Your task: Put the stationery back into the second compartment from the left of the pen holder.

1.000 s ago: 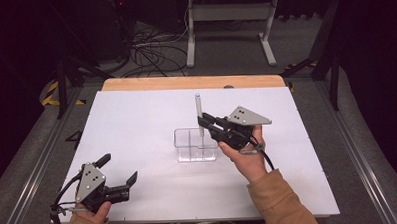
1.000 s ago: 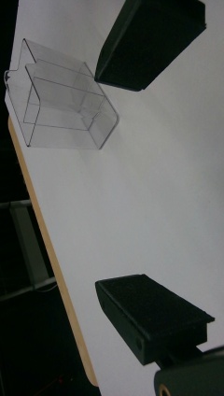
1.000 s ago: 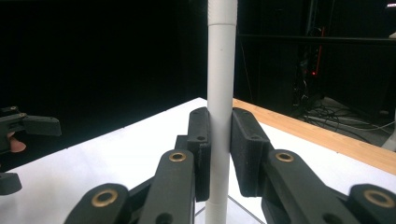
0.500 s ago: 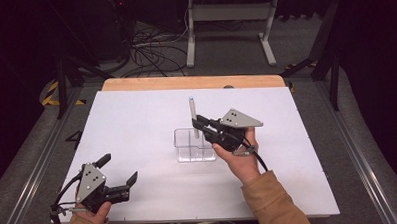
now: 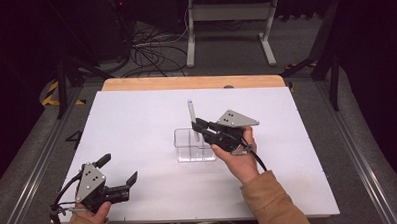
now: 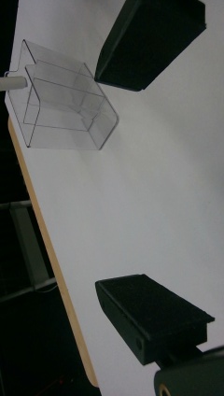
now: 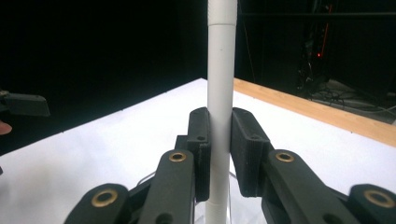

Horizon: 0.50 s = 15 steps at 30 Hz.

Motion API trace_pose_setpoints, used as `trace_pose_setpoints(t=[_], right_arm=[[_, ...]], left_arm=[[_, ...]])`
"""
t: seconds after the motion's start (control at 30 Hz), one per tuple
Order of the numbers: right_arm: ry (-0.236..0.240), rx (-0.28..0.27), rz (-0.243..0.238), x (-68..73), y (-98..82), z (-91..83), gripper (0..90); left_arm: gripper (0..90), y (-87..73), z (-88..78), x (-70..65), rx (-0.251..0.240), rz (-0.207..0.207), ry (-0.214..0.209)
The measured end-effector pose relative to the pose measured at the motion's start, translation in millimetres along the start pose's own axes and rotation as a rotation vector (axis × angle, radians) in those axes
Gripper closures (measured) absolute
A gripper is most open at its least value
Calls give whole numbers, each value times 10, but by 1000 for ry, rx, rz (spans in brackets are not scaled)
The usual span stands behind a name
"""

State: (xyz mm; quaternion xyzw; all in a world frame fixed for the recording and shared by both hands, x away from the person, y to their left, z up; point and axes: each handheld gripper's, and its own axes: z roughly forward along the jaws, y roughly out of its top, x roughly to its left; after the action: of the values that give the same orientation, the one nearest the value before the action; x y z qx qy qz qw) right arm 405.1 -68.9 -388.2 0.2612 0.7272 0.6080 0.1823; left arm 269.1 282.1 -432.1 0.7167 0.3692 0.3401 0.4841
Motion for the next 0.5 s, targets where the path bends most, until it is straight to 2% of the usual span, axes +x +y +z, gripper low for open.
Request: trace_pose_setpoints(t=[0.5], right_arm=[[10,74,2,4,-86,27,792]], left_arm=[[46,0,5,2,1,1,-1]])
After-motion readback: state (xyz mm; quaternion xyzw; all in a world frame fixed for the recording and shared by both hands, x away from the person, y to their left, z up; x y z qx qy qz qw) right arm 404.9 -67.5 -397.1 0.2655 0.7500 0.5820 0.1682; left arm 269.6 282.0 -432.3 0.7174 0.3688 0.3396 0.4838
